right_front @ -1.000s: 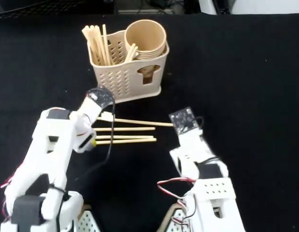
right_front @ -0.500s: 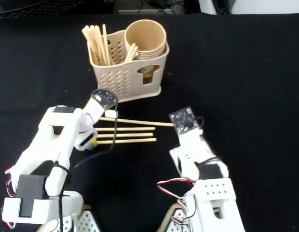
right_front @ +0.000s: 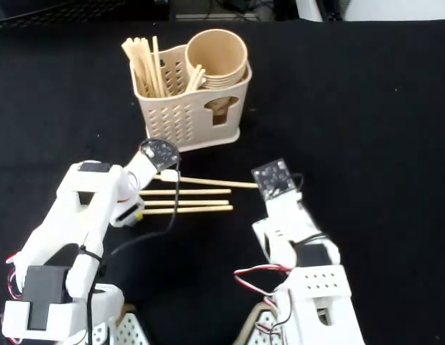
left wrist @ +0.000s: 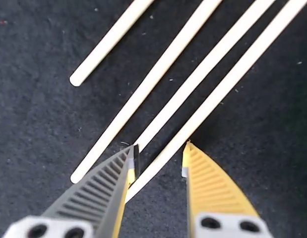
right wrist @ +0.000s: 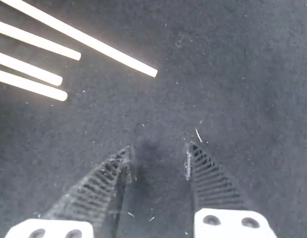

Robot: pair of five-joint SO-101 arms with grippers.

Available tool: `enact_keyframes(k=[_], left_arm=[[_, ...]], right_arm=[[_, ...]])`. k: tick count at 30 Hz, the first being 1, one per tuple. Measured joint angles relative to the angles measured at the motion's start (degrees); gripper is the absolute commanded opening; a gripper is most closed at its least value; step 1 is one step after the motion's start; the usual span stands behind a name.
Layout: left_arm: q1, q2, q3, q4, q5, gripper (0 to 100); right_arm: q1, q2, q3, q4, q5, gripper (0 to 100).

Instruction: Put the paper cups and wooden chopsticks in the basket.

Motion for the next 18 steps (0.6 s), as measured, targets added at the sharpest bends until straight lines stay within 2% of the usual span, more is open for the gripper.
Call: enact_keyframes(k=[2,18], left_arm=[[0.0,0.0,0.0,-0.26,0.0,23],[-0.26,0.0,-1.85,0.88,-0.35,20]], right_arm=[[0.0,0.0,0.0,0.0,0.0,17.7],[0.0,0.0,0.0,0.0,0.0,17.7]])
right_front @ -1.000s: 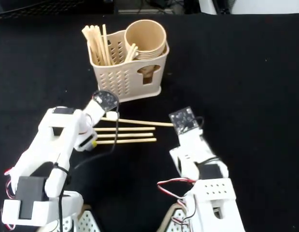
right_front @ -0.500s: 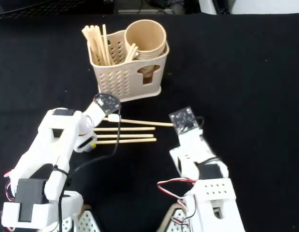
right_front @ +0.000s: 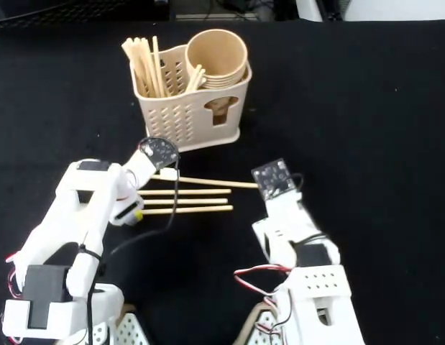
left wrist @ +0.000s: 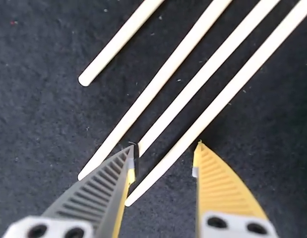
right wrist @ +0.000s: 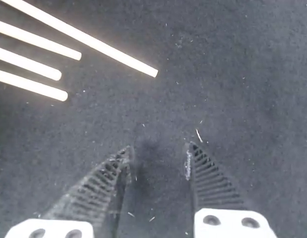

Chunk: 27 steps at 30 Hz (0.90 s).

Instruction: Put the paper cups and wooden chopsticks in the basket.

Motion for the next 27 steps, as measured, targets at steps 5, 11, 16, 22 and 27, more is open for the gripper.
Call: enact_keyframes(k=[5,11,16,22,27], left_arm=[[0.0,0.0,-4.04,4.66,0.0,20],[0.0,0.0,-4.31,5.01,0.0,20],[0.0,1.93,-4.57,4.92,0.0,20],[0.0,9.85,-8.79,4.57,-0.18,20],[0.0,12.22,-10.2,4.66,-0.26,20]], right_arm=[[0.0,0.0,0.0,0.0,0.0,17.7],[0.0,0.0,0.0,0.0,0.0,17.7],[0.0,0.0,0.0,0.0,0.0,17.7],[0.0,0.0,0.18,0.0,0.0,17.7],[0.0,0.0,0.18,0.0,0.0,17.7]])
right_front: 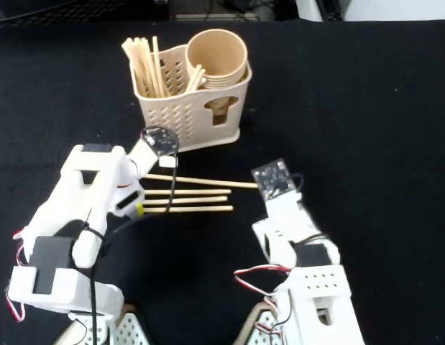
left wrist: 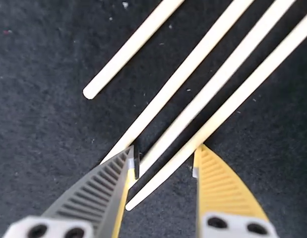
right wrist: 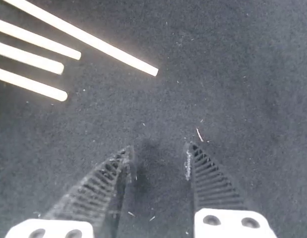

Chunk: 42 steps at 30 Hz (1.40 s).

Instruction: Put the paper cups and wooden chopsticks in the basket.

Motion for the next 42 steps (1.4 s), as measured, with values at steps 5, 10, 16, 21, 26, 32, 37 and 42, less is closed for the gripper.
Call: enact_keyframes(k=[5,10,16,21,26,32,37,42], left_arm=[[0.0,0.26,0.0,0.0,0.0,20],[0.35,0.26,0.35,0.0,0.18,14],[3.96,-0.09,3.96,0.97,0.0,10],[4.92,-4.66,5.8,1.85,-0.18,10],[4.92,-12.22,12.57,2.11,-2.46,10],[4.92,-20.84,20.84,2.2,-3.08,10],[4.92,-27.08,25.49,2.55,-3.08,10],[4.92,-29.71,26.99,2.64,-3.08,10]], right_arm=[[0.0,0.0,0.0,0.0,0.0,17.7],[0.0,0.0,0.0,0.0,0.0,17.7],[0.0,0.0,0.0,0.0,0.0,17.7],[0.0,0.0,0.0,0.0,0.0,17.7],[0.0,0.0,0.0,0.0,0.0,17.7],[0.0,0.0,0.0,0.0,0.0,17.7],[0.0,0.0,0.0,0.0,0.0,17.7],[0.0,0.0,0.0,0.0,0.0,17.7]])
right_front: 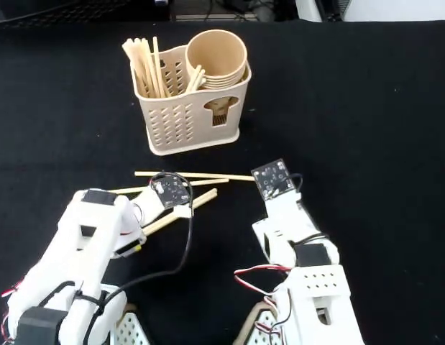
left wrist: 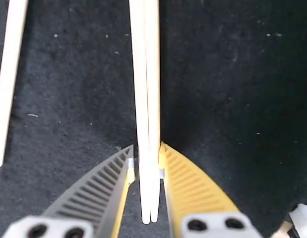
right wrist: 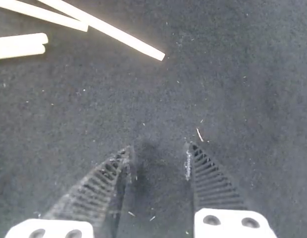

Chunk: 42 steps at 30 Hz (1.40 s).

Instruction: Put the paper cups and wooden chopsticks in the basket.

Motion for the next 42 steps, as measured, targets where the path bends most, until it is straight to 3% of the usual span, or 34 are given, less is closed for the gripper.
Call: enact_keyframes(k=[11,15,25,31,38,42], left_arm=[[0.0,-0.26,1.67,-0.09,0.0,10],[0.0,-0.44,1.85,-0.09,0.0,2],[0.35,-1.58,1.85,0.7,-0.09,3],[2.73,-1.41,1.14,6.33,-0.7,3],[4.48,-1.41,1.05,3.87,-0.97,3],[4.48,-1.41,1.05,3.78,-0.97,10]], right_arm=[[0.0,0.0,0.0,0.0,0.0,17.7],[0.0,0.0,0.0,0.0,0.0,17.7],[0.0,0.0,0.0,0.0,0.0,17.7],[0.0,0.0,0.0,0.0,0.0,17.7],[0.0,0.0,0.0,0.0,0.0,17.7],[0.0,0.0,0.0,0.0,0.0,17.7]])
